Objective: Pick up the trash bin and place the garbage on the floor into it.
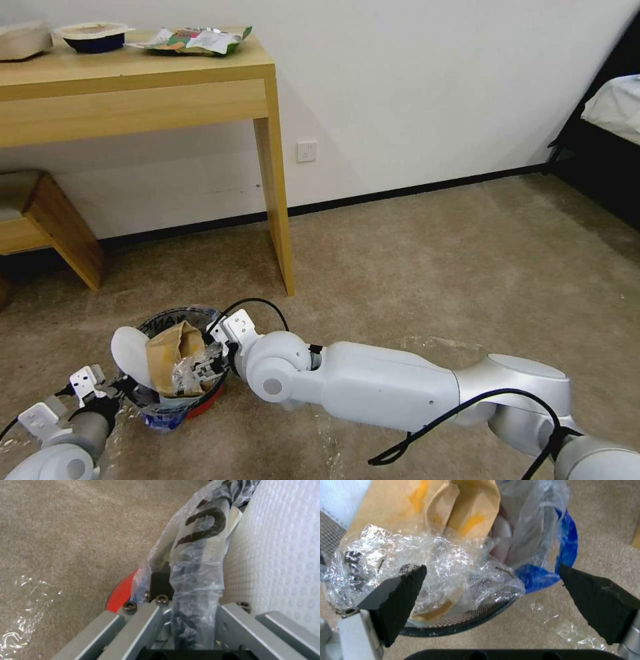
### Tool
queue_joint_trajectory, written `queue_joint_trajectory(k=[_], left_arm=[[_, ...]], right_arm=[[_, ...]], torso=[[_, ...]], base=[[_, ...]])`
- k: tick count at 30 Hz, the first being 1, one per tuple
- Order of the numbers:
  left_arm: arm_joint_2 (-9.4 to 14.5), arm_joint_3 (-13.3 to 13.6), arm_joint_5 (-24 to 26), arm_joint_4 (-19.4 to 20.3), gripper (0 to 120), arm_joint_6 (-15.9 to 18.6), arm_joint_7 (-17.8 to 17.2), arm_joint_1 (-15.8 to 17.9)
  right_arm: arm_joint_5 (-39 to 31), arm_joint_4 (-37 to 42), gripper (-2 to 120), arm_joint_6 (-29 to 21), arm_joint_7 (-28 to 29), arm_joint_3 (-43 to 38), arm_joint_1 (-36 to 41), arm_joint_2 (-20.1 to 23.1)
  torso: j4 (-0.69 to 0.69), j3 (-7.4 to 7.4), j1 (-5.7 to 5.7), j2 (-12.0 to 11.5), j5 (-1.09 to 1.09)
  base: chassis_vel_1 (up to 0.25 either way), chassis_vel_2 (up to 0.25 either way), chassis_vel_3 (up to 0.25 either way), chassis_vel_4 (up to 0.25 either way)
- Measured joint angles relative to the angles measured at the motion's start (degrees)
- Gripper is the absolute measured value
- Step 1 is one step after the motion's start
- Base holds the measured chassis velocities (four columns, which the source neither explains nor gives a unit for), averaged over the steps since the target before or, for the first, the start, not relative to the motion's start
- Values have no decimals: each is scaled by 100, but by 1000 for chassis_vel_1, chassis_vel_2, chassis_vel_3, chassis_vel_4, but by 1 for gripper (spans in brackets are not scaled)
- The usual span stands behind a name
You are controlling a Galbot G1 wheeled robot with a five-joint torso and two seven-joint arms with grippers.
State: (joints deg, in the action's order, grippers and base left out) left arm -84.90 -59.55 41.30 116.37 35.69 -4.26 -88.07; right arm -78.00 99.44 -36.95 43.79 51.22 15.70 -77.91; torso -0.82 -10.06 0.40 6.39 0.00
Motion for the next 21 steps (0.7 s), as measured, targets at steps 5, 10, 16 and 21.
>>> queue_joint_trajectory(k=[5, 10, 16, 21], left_arm=[[-7, 15, -18, -13, 1, 0, 6, 10], [-16, 24, -30, -19, 1, -5, 14, 14], [-15, 25, -32, -19, 1, -5, 15, 18], [-15, 27, -39, -22, 1, -5, 16, 26]], right_arm=[[36, 4, 100, 0, -3, -4, 19, 24], [29, -4, 100, 5, -10, -82, -68, 4], [13, -78, 100, 10, -45, -251, -241, -96], [-15, -73, 100, 13, -47, -283, -327, -104]], torso=[[0, 0, 0, 0, 0], [0, 0, 0, 0, 0], [0, 0, 0, 0, 0], [0, 0, 0, 0, 0]], base=[[0, 0, 0, 0], [0, 0, 0, 0], [0, 0, 0, 0], [0, 0, 0, 0]])
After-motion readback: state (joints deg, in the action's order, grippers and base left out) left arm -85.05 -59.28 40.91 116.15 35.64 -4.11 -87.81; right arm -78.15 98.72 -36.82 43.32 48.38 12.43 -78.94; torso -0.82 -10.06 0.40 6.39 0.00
